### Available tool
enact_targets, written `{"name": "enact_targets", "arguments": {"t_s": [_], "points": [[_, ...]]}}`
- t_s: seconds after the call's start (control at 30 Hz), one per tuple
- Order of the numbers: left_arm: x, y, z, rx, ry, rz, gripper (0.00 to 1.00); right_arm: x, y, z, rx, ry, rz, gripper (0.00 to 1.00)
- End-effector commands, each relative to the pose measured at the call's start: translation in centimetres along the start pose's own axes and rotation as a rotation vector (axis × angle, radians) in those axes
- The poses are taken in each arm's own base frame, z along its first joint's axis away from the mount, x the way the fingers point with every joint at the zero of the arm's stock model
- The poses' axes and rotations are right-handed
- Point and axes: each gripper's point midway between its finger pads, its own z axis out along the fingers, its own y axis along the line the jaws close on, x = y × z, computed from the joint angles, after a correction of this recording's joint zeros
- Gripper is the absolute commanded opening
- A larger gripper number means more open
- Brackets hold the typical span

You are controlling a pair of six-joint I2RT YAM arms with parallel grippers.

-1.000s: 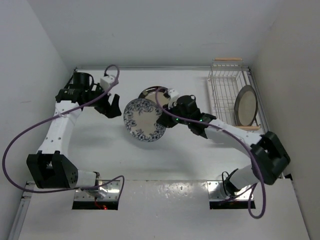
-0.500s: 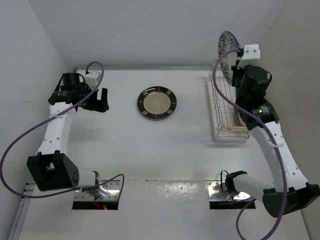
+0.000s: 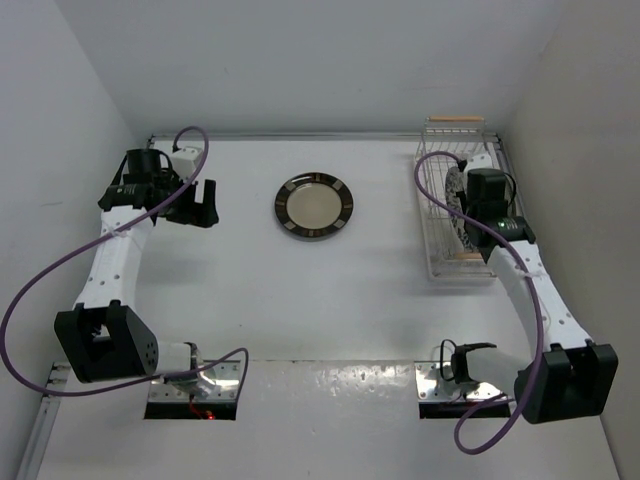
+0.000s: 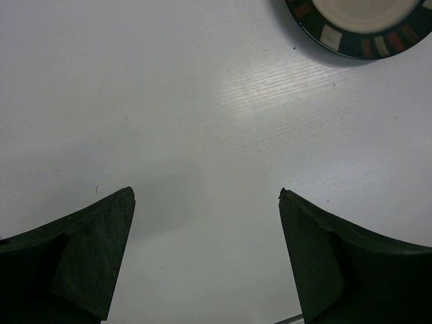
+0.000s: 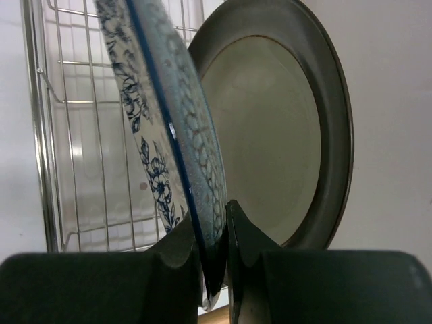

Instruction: Load the plates into the dish rack

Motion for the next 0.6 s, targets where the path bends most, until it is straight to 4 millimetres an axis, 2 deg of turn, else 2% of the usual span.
{"name": "enact_targets", "arguments": {"t_s": [0.0,0.2,0.43,0.57], "points": [[-0.8,-0.3,-0.8,-0.001,-0.045,-0.004,0.92,-4.6,-3.2,-1.5,0.122,-0.189,0.132,0.0],[-0.5,-0.3,-0.6,0.001,-0.036,-0.007,0.92,-3.2,-3.2,-1.4,0.14,-0.147,0.147,0.0],[-0.5,-0.3,-0.7,-0.001,-0.045,-0.004,0.92,-4.3,-5.8,-3.3,0.252,-0.204,0.286,0.0],[-0.5,-0.3,-0.7,-0.001,-0.045,0.005,0.92,-4.8,-5.4,-3.5,0.213,-0.236,0.301,0.0]]}}
